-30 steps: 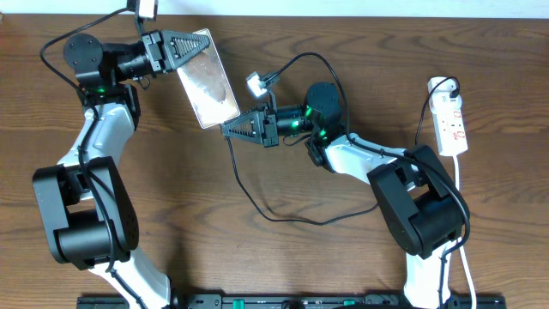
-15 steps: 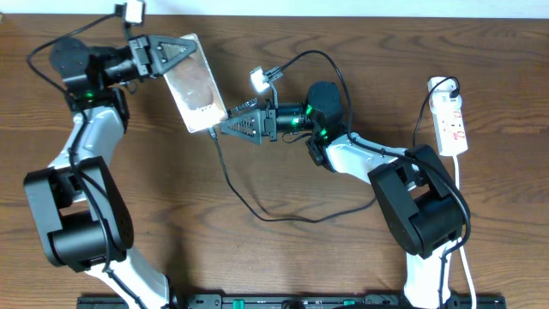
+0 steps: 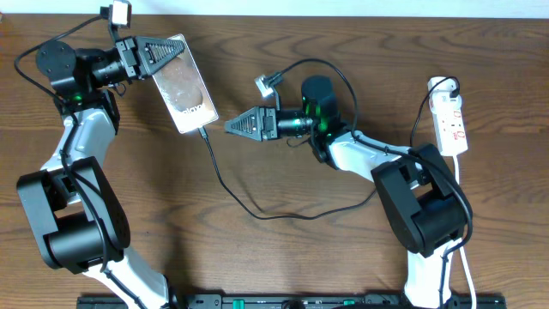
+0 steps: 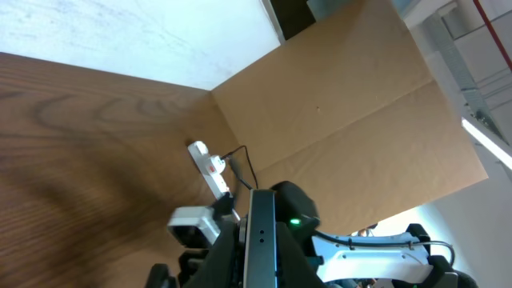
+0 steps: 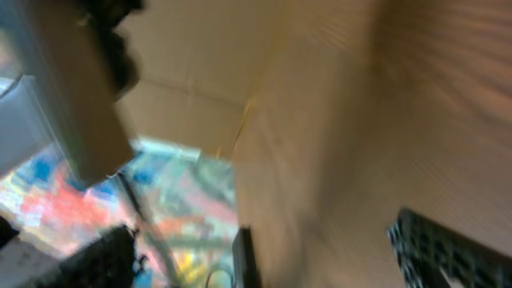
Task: Plug charger to phone and switch on socket
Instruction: 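Open the right gripper and move it toward the power strip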
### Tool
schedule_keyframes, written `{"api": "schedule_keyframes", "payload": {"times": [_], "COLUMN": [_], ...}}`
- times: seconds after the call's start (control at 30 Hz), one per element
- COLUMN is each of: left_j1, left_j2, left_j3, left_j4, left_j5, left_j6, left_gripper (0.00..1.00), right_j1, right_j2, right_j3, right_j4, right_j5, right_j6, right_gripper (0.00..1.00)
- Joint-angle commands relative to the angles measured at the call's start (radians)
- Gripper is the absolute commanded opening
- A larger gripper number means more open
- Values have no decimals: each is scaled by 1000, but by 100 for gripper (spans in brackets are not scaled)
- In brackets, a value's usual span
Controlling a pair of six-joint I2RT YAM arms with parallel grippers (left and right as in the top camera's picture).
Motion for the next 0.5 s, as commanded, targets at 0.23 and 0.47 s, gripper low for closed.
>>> {"api": "schedule_keyframes", "payload": {"times": [0.23, 0.47], "left_j1": [2, -13], "left_j2": [-12, -11], "left_j3": [2, -12], "left_j4": [4, 5], "left_j5": [4, 4], "left_j6": [-15, 5], "left_gripper": [8, 7], "right_j1": [-79, -132], "right_j2": [-153, -443], "right_j3": [5, 5], "right_j4": [-535, -993], "right_j5": [301, 674], "right_j6": [-350, -546], "right_gripper": [99, 99]}}
